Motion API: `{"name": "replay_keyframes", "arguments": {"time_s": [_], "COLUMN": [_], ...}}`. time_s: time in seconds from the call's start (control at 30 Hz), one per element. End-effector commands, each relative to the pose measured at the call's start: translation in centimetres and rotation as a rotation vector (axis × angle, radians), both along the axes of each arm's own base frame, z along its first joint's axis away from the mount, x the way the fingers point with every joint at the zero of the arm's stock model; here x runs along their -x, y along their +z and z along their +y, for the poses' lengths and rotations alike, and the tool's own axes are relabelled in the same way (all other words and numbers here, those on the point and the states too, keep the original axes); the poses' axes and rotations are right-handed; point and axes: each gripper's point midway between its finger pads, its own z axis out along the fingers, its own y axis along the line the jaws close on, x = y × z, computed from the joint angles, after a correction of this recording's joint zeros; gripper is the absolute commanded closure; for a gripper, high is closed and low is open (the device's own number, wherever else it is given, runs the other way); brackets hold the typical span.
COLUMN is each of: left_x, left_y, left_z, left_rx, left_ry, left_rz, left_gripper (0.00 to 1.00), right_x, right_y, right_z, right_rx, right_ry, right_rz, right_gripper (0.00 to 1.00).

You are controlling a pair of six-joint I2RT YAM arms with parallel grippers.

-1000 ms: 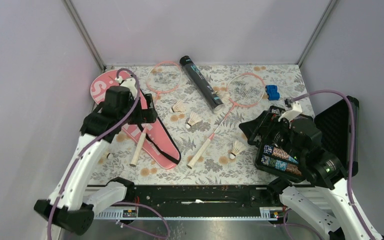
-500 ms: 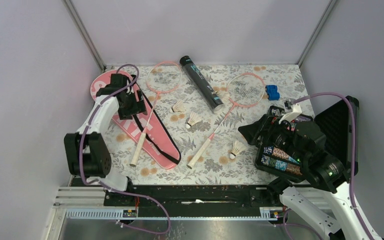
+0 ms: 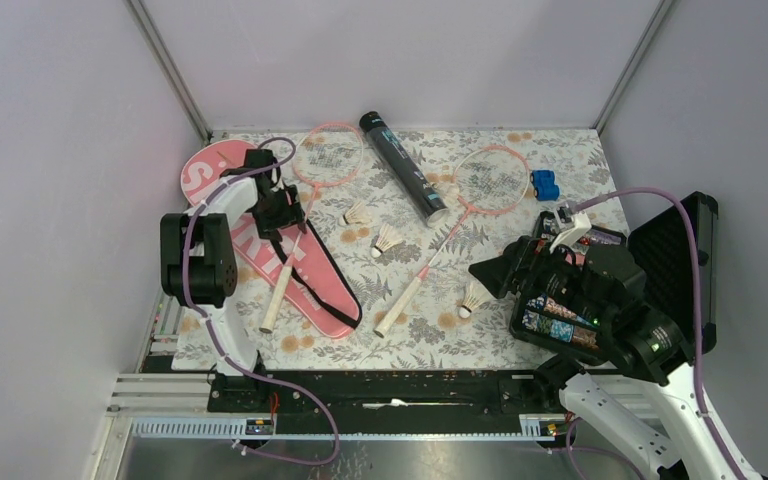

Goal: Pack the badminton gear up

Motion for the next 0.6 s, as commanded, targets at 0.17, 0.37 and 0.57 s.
{"name": "replay_keyframes", "arguments": {"time_s": [0.17, 0.37, 0.57], "left_x": [-5.3, -6.4, -3.5], "left_y": [5.1, 8.7, 13.4], "left_z": [-1.1, -6.4, -11.0], "left_rx": [0.017, 0.051, 0.121], "left_ry": [0.016, -0.092, -0.140], "left_rz": [-0.223, -0.335, -0.405], "left_gripper": [0.31, 0.32, 0.31], "right_x": [-2.2, -6.3, -14.2], "right_y": [-1.5, -3.9, -7.1], "right_z": [0.7, 0.8, 1.0], "right_rx": [0.009, 0.088, 0.393], "right_ry": [-0.046, -0.133, -0.198], "right_rz": [0.022, 0.001, -0.075], "right_gripper": [0.01, 0.01, 0.01]}}
